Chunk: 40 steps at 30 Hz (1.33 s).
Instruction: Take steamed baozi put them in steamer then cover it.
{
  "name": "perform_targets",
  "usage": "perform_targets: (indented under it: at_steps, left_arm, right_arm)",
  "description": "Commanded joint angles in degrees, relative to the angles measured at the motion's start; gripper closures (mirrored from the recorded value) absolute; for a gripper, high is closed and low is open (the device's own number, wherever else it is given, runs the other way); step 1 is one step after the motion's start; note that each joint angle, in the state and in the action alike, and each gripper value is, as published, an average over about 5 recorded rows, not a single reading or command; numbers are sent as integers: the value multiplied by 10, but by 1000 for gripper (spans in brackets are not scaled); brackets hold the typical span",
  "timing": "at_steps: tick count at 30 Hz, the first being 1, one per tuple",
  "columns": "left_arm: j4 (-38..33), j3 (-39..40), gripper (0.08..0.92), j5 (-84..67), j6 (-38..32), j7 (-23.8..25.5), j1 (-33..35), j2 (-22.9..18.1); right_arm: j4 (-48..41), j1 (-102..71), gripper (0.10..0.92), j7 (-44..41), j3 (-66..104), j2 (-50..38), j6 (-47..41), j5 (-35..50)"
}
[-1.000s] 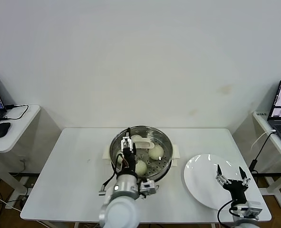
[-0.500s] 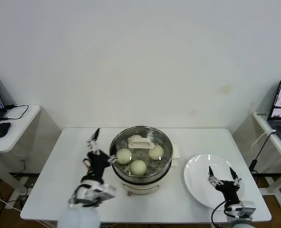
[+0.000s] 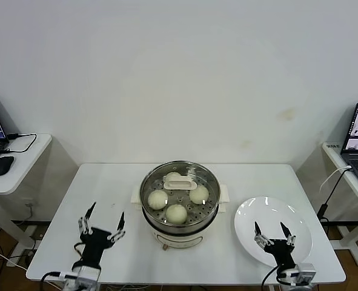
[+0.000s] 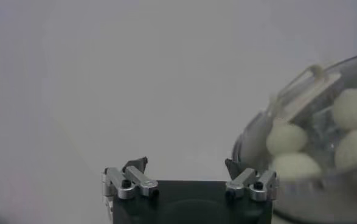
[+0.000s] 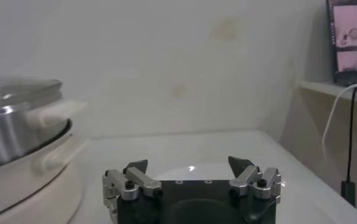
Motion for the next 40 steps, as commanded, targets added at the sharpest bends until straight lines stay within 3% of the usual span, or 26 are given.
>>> perform_targets:
  at_steps: [1,16,40]
  left_arm:
    - [18,-45,177,-106,-4,9,91,-23]
    - [-18,-39,177,-120,42,16,113,-28]
    - [-33,-43,177,-111,32,25,132,-32]
  right_arm:
    - [35,-22,203,29,-18,-13,-34,-10]
    - [64,-52,203,38,-22,-26,-52,-5]
    - [63,-62,203,-11,-25,-27,-49,-45]
